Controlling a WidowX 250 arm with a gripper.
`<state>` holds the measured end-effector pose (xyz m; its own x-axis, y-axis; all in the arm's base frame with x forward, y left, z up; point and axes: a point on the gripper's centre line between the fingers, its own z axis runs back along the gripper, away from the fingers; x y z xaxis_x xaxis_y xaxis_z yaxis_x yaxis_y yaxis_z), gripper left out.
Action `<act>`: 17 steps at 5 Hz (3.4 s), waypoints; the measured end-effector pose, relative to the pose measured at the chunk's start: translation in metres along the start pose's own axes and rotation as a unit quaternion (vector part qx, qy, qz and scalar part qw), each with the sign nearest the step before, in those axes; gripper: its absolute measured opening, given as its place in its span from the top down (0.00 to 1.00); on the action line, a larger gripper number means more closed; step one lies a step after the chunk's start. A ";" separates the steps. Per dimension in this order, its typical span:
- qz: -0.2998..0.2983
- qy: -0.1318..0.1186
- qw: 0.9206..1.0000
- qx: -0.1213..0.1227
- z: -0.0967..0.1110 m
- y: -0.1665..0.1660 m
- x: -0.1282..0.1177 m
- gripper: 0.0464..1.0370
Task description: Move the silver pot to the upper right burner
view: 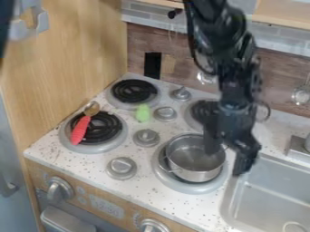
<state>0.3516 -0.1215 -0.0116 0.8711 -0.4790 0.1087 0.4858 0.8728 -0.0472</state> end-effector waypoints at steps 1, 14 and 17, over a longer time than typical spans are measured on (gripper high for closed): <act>0.007 0.026 1.000 0.002 -0.018 0.002 -0.008 0.09; -0.141 -0.138 0.970 0.142 -0.020 0.080 0.158 0.99; -0.081 -0.109 0.979 0.155 -0.014 0.136 0.143 0.99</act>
<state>0.5433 -0.0731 -0.0158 0.7322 -0.6108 0.3015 0.5408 0.7904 0.2878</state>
